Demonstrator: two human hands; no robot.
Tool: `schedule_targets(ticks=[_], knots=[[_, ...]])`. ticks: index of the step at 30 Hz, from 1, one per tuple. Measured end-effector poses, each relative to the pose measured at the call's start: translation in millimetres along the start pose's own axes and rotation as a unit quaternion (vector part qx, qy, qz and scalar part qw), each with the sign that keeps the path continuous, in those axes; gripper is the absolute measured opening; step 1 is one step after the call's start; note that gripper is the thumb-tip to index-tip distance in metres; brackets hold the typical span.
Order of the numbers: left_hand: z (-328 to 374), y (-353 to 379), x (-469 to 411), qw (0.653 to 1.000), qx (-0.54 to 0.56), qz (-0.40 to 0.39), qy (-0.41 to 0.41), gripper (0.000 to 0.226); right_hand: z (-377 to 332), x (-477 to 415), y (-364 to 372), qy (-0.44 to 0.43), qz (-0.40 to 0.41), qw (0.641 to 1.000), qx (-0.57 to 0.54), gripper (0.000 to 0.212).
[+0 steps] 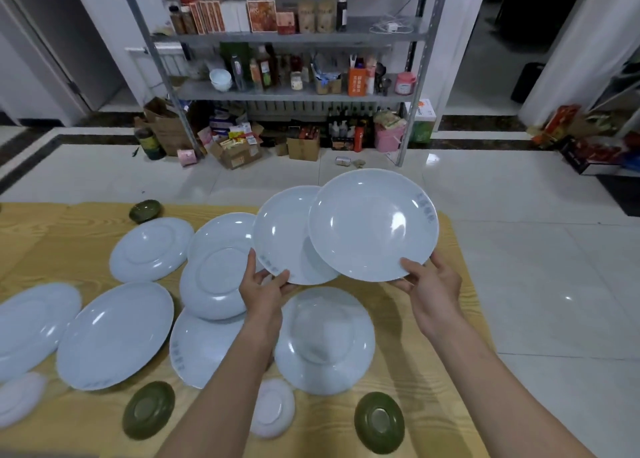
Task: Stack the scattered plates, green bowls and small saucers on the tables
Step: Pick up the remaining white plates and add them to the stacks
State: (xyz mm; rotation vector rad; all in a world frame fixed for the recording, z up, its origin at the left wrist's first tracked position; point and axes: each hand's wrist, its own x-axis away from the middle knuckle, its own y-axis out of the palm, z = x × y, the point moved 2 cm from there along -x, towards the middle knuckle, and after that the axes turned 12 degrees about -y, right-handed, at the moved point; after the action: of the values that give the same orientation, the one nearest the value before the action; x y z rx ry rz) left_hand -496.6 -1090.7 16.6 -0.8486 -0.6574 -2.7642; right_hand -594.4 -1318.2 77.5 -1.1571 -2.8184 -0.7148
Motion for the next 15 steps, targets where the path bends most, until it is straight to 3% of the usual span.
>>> schedule_targets(ticks=[6,15], knots=[[7,-51,73,0.999,0.010,-0.004,0.037,0.090,-16,64,3,0.004,-0.069,0.997,-0.023,0.042],[25,-133,153,0.995,0.042,0.054,0.073,0.089,-6,144,32,0.028,-0.157,0.987,-0.015,0.039]])
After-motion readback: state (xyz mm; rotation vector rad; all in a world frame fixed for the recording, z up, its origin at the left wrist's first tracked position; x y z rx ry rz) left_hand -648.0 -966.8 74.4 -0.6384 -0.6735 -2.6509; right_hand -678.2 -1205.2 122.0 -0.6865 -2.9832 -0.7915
